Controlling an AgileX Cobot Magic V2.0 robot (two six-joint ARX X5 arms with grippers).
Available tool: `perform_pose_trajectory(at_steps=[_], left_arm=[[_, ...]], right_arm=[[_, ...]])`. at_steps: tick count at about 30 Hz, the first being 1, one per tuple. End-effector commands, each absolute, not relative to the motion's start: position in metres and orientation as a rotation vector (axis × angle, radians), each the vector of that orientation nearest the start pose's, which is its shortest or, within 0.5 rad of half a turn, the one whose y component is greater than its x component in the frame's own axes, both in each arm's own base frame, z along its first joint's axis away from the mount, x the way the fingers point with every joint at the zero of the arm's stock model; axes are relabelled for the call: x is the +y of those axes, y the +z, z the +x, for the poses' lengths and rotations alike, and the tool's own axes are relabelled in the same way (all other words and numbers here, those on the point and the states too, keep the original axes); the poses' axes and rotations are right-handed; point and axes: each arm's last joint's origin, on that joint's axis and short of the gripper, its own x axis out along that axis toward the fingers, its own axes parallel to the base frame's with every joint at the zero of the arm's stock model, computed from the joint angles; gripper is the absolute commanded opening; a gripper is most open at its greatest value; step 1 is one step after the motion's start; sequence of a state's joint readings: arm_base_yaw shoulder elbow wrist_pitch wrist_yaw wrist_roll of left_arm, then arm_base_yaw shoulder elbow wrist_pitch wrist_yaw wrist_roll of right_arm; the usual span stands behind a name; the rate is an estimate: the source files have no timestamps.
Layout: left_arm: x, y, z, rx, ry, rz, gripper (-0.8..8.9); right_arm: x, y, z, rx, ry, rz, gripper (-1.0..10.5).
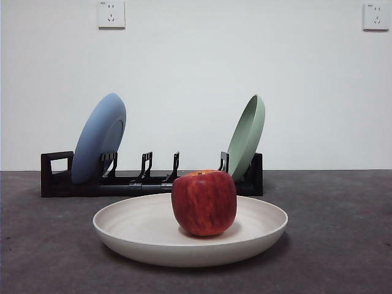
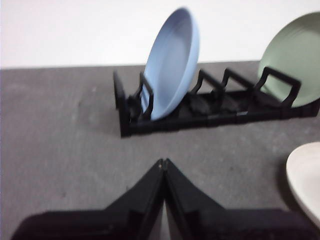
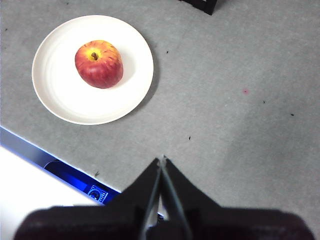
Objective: Take the yellow plate from the plate rack,put the plate on the table,take the apple from the table,put the apple in the plate
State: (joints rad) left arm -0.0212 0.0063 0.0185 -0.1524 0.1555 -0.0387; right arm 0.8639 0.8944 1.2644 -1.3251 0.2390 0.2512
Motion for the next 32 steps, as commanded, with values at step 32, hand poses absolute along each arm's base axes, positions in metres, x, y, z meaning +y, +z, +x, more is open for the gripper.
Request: perform_pose_trajectory(at_steps=[32], left_arm=[[-0.006, 0.149, 0.097, 0.176, -0.149, -0.066, -0.04]], right_arm=[[0.06, 0.392, 0.083, 0.647, 0.355, -0.249, 0.0]])
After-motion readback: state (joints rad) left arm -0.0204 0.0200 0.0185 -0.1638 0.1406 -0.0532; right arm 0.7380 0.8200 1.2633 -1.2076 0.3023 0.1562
